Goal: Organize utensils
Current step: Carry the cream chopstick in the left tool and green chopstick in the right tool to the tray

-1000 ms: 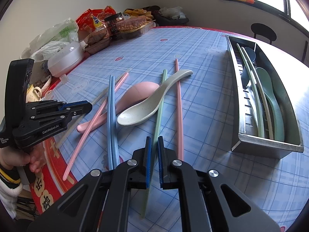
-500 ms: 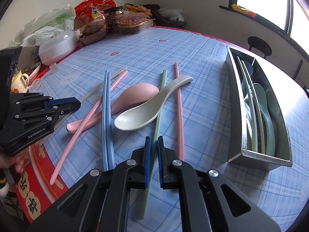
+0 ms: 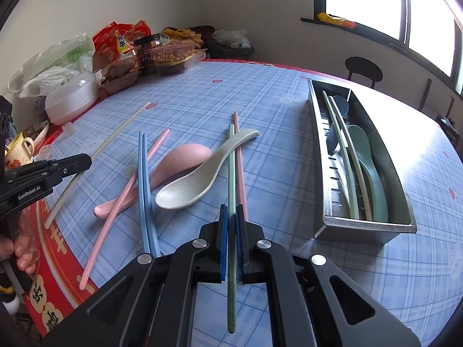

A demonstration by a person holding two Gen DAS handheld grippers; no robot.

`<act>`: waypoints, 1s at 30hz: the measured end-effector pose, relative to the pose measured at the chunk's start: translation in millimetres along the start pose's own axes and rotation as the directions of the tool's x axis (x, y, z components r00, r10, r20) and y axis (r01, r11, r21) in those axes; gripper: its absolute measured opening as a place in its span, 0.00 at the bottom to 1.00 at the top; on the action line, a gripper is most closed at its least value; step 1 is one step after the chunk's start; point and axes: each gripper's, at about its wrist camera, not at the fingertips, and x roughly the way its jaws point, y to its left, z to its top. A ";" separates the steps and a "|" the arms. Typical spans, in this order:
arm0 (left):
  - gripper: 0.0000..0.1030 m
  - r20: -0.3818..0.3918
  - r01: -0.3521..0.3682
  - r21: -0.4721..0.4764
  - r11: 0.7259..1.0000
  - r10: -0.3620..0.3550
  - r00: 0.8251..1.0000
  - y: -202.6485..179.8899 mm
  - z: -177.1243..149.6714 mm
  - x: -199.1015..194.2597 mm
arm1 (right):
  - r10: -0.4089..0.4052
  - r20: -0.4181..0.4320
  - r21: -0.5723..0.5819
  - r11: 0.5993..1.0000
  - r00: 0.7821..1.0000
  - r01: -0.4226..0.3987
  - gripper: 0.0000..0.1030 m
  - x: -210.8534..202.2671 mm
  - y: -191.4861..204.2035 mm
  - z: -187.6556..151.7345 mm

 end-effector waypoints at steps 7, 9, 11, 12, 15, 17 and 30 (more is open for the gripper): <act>0.10 0.029 0.028 -0.036 0.999 -0.027 0.999 8.3 -0.7 -5.9 | -0.040 0.041 0.007 0.999 0.998 0.040 0.05 -17.5 -2.0 4.4; 0.10 0.029 0.034 -0.037 0.999 -0.033 0.999 8.4 -0.9 -6.1 | -0.055 0.047 0.013 0.998 0.997 0.055 0.05 -21.1 -3.3 4.0; 0.10 0.034 0.034 -0.032 0.999 -0.033 0.999 7.4 -1.2 -7.5 | -0.063 0.058 0.025 0.998 0.996 0.061 0.05 -25.9 -6.3 3.6; 0.10 0.036 0.035 -0.030 0.999 -0.034 0.999 7.0 -1.2 -8.0 | -0.070 0.065 0.028 0.997 0.995 0.068 0.05 -28.5 -7.6 3.9; 0.10 0.041 0.038 -0.032 0.999 -0.037 0.998 8.5 -1.0 -8.7 | -0.091 0.094 0.034 0.996 0.991 0.088 0.05 -37.4 -10.3 5.5; 0.10 0.047 0.040 -0.036 0.999 -0.038 0.998 9.5 -1.5 -10.0 | -0.102 0.119 0.039 0.994 0.988 0.098 0.05 -44.4 -12.1 7.9; 0.10 0.062 0.032 -0.036 0.999 -0.029 0.998 8.9 -2.0 -13.4 | -0.128 0.260 0.031 0.992 0.957 0.124 0.05 -85.2 -14.3 25.7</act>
